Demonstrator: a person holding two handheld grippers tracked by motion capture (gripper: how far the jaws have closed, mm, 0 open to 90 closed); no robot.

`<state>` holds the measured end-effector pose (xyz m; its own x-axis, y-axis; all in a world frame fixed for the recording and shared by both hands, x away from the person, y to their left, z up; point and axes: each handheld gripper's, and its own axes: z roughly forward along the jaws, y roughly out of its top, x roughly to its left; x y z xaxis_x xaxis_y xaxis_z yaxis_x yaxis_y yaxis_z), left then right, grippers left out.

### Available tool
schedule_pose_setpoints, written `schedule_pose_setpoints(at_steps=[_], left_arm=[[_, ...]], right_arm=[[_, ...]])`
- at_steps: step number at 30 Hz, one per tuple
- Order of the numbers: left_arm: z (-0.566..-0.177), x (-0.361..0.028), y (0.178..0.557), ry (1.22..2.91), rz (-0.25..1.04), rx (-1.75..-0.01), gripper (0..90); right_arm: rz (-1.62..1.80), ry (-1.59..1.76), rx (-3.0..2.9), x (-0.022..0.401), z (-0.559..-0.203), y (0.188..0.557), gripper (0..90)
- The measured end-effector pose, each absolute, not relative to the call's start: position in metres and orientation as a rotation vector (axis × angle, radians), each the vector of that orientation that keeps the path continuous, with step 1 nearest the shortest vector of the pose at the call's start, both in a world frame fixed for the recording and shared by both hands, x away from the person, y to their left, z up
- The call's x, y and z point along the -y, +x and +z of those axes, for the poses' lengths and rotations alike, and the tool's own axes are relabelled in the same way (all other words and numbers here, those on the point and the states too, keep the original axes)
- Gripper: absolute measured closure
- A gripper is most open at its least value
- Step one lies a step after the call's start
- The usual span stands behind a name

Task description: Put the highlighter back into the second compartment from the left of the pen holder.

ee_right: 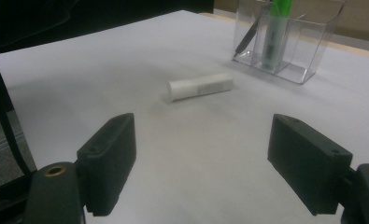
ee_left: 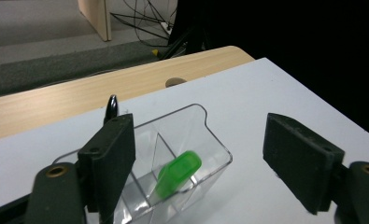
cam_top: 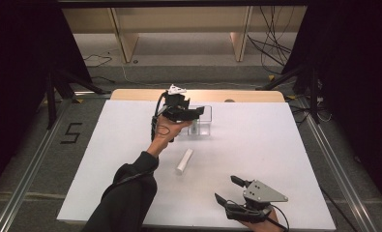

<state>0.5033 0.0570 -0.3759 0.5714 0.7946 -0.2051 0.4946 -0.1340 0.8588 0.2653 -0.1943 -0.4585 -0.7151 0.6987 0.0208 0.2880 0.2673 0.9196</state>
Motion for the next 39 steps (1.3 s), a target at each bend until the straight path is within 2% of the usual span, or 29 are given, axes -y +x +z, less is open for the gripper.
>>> schedule_pose_setpoints(at_steps=[8,18,39], left_arm=[[-0.372,-0.066,0.485,1.813,0.354,-1.05,23.2],[-0.39,-0.073,0.463,1.887,0.283,-1.068,17.7],[-0.419,-0.076,0.436,2.026,0.294,-1.077,16.0]], right_arm=[[1.432,0.894,-2.155,0.194,-0.459,0.265,24.5],[1.431,0.893,-2.156,0.194,-0.459,0.265,24.5],[1.42,0.882,-2.163,0.192,-0.46,0.265,24.5]])
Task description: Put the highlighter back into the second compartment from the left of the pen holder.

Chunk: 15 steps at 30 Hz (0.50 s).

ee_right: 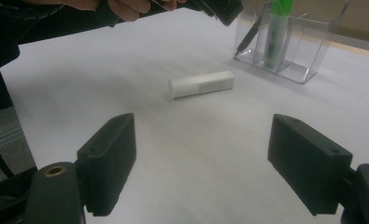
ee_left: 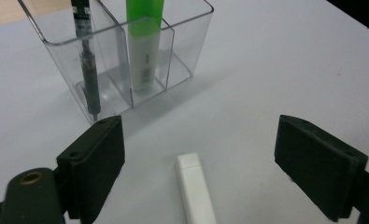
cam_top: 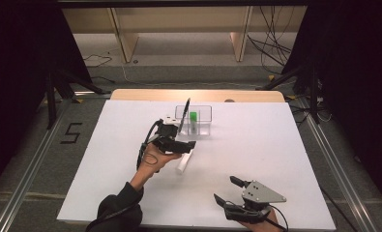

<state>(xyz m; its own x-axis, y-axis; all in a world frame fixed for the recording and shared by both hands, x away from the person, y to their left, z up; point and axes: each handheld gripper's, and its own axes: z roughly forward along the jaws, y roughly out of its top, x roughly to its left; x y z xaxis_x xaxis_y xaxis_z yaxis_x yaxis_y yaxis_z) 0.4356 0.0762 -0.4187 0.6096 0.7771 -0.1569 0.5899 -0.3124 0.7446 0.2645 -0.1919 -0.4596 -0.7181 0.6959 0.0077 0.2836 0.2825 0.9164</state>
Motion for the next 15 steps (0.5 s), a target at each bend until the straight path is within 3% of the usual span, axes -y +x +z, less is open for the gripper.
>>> schedule_pose_setpoints(at_steps=[15], left_arm=[[-0.422,-0.077,0.42,2.084,0.283,-1.068,15.7]], right_arm=[[1.42,0.886,-2.166,0.192,-0.46,0.265,24.5]])
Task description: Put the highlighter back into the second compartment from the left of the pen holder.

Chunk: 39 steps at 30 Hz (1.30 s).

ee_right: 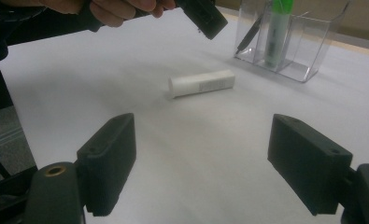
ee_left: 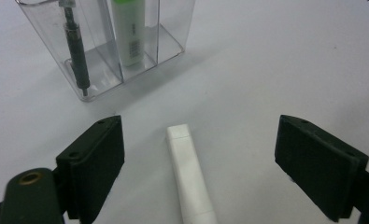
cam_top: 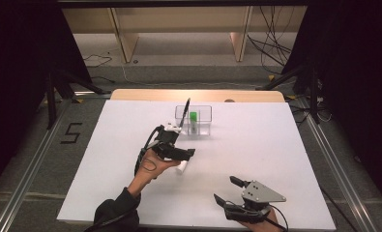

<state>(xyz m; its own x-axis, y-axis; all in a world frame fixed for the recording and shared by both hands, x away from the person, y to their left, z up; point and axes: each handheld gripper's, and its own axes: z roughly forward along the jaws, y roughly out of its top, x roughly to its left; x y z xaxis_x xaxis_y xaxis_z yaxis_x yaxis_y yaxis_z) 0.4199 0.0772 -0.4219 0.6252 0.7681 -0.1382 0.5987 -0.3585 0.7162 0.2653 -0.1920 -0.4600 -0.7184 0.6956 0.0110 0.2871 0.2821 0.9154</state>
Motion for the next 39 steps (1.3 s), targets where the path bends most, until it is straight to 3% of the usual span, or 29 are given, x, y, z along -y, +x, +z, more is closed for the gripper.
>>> schedule_pose_setpoints(at_steps=[39], left_arm=[[-0.458,-0.071,0.403,2.258,0.245,-1.125,17.9]], right_arm=[[1.414,0.876,-2.193,0.191,-0.463,0.268,24.5]])
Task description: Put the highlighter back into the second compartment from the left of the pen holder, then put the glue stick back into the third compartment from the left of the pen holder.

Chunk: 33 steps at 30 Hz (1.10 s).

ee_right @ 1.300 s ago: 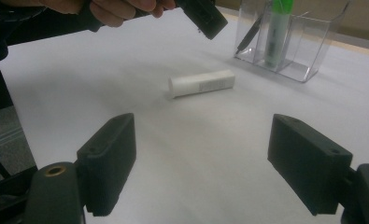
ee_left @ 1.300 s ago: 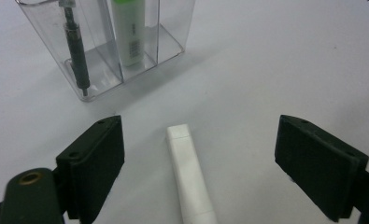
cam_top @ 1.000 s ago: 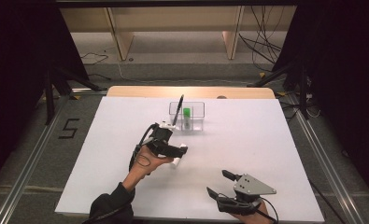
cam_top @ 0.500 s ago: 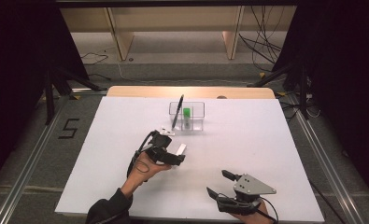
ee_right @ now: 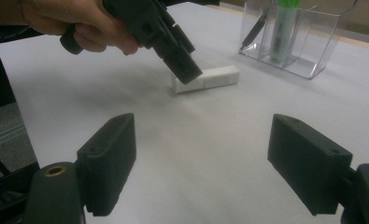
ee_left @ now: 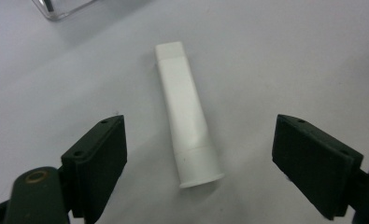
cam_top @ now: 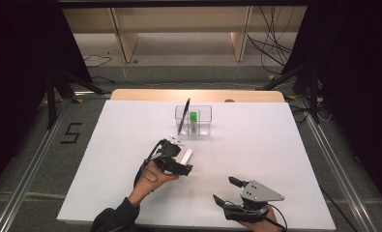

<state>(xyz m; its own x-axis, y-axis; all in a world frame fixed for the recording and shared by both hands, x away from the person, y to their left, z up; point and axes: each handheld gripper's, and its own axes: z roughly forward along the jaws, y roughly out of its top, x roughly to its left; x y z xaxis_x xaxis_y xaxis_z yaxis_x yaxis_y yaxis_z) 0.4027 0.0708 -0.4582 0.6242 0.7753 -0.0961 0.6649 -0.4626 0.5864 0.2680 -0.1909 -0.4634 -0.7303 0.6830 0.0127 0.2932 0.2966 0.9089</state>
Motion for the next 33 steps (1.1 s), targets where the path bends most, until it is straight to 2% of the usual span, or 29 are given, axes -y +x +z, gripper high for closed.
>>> schedule_pose_setpoints(at_steps=[14,24,33], left_arm=[[-0.467,-0.065,0.399,2.32,0.229,-1.134,21.9],[-0.474,-0.063,0.399,2.352,0.217,-1.136,31.4],[-0.475,-0.063,0.397,2.336,0.267,-1.135,43.5]], right_arm=[[1.408,0.862,-2.207,0.189,-0.464,0.268,24.6],[1.401,0.863,-2.21,0.189,-0.464,0.268,24.7],[1.389,0.854,-2.215,0.186,-0.465,0.266,24.6]])
